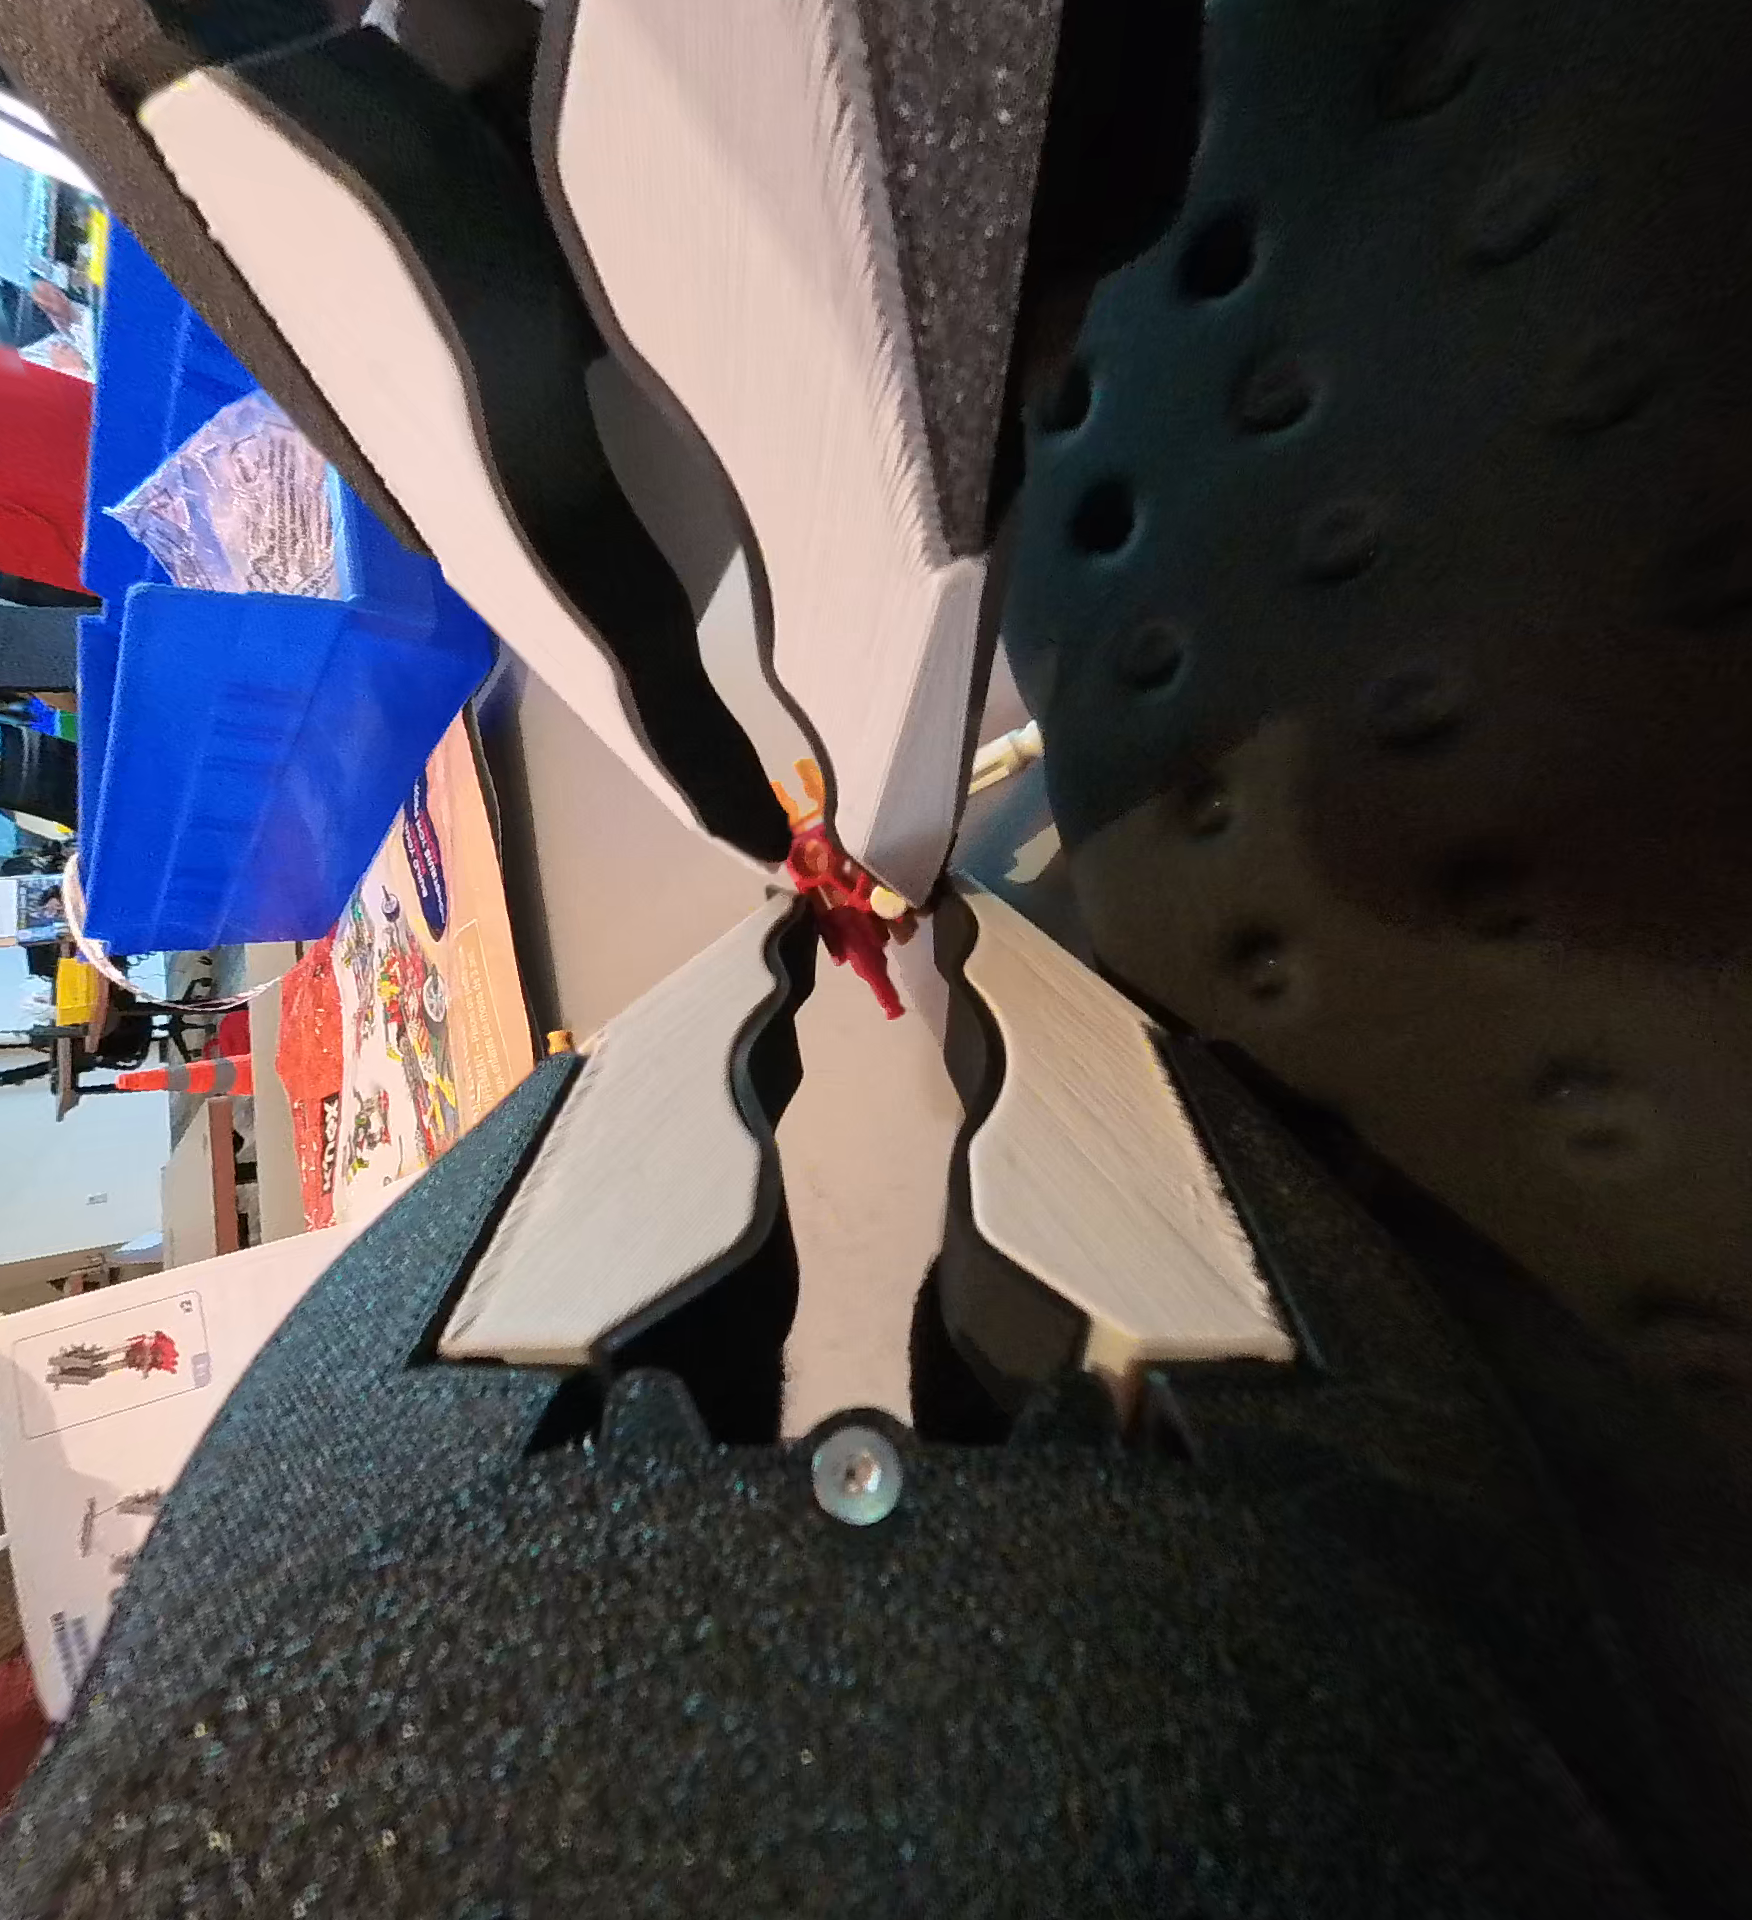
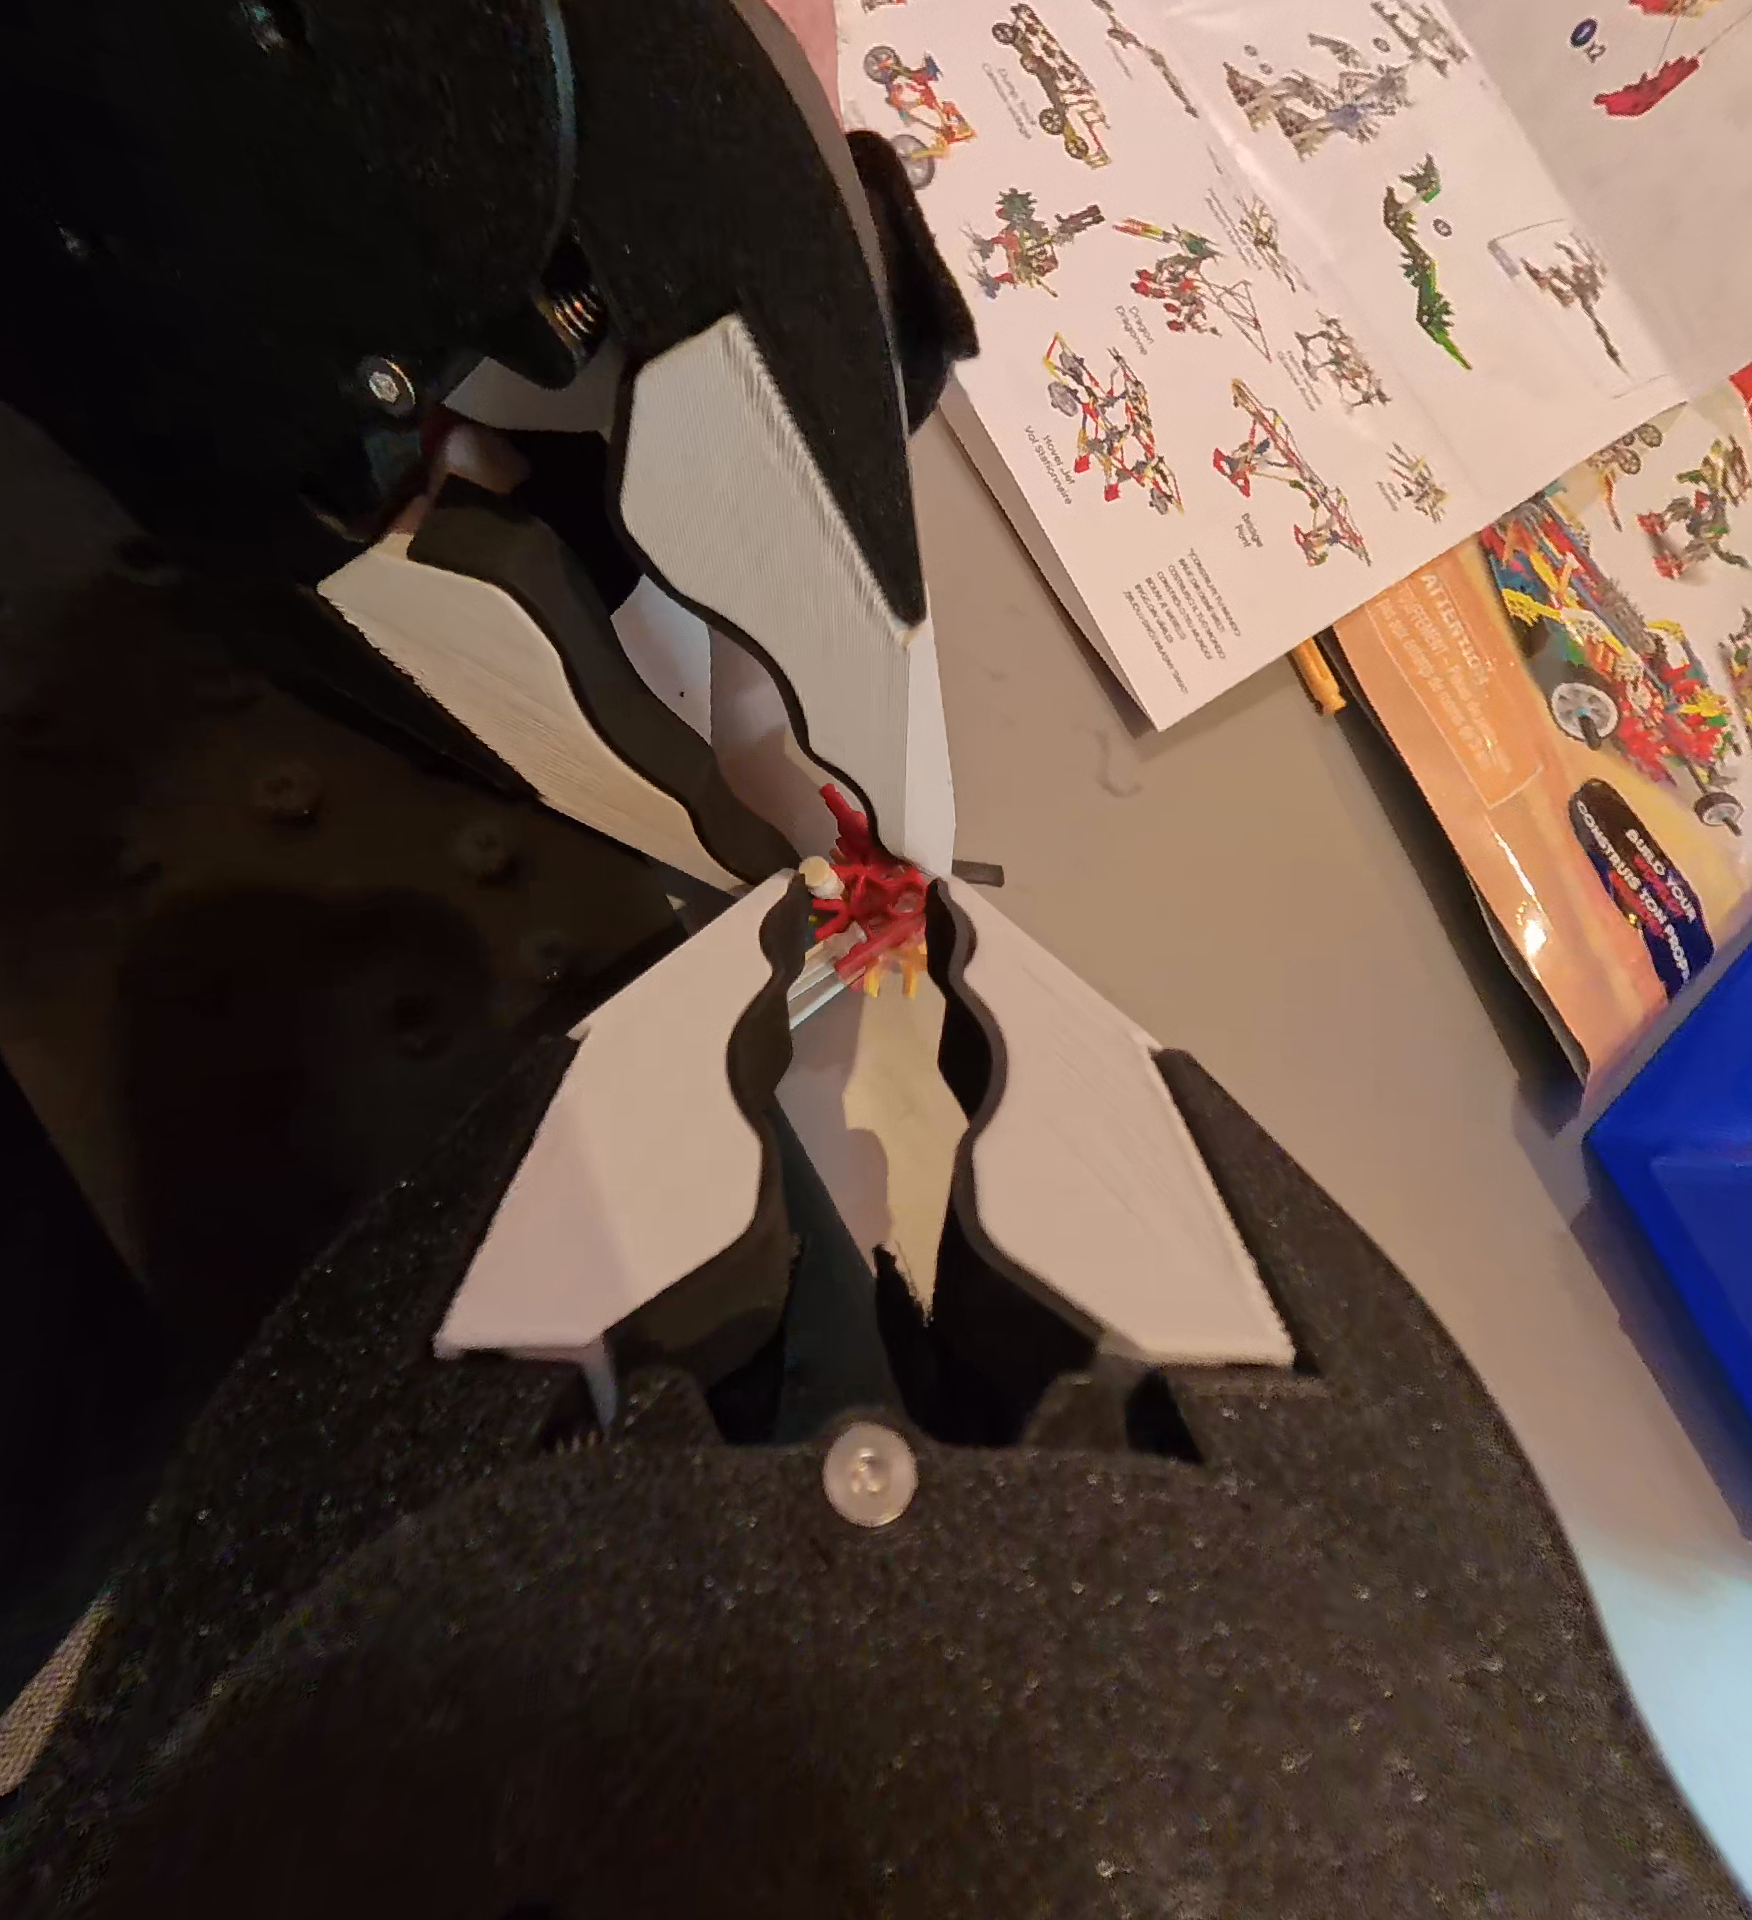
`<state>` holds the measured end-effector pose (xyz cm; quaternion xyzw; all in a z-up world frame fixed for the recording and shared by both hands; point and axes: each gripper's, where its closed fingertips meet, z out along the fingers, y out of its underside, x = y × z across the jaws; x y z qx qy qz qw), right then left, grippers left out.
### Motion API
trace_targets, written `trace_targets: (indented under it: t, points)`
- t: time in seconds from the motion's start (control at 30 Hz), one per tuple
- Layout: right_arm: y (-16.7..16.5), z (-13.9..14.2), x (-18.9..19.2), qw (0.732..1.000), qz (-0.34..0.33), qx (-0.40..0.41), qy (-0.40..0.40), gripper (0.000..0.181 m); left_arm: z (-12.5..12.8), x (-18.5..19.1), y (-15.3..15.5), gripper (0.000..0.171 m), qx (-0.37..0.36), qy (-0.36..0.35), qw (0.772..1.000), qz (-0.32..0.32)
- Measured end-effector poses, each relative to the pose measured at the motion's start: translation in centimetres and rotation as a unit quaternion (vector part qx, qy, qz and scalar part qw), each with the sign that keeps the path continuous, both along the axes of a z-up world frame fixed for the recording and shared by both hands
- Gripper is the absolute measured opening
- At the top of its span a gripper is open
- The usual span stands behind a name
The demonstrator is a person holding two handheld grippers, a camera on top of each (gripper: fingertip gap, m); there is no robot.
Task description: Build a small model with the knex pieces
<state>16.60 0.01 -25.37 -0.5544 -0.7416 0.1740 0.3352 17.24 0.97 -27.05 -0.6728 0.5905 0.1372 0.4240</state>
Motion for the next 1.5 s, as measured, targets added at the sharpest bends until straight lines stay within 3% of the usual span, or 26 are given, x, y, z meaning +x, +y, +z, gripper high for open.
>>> trace_targets:
  t: [0.33,0.43,0.6,0.8,0.87,1.17,1.5]
  points:
    - [0.0,0.0,-0.1,1.0,0.009,0.017,0.008,0.019,-0.2,-0.2,0.1,0.019,-0.016,-0.013,1.0,-0.001]
    - [0.7,0.2,0.3,1.0,-0.002,0.014,0.008,0.035,-0.1,0.0,0.4,0.019,0.006,-0.007,1.0,-0.023]
    - [0.7,0.2,0.2,0.998,0.024,-0.055,0.025,0.021,-0.1,-0.7,0.7,0.02,0.011,-0.003,0.997,-0.071]
    - [0.7,0.3,-0.6,0.998,0.064,-0.027,-0.004,0.013,0.0,-1.2,0.3,0.021,0.023,-0.009,0.994,-0.102]
    - [0.9,0.9,-0.8,0.998,0.063,-0.031,0.006,0.001,0.0,-1.4,0.1,0.021,0.024,-0.011,0.994,-0.102]
    - [0.1,0.5,-1.1,0.992,0.074,-0.104,-0.007,0.002,0.0,-1.7,-0.5,0.022,0.043,-0.009,0.993,-0.111]
    - [-0.1,0.0,-2.1,0.993,0.081,-0.076,-0.03,0.001,0.5,-3.2,-1.2,0.033,0.056,-0.004,0.993,-0.103]
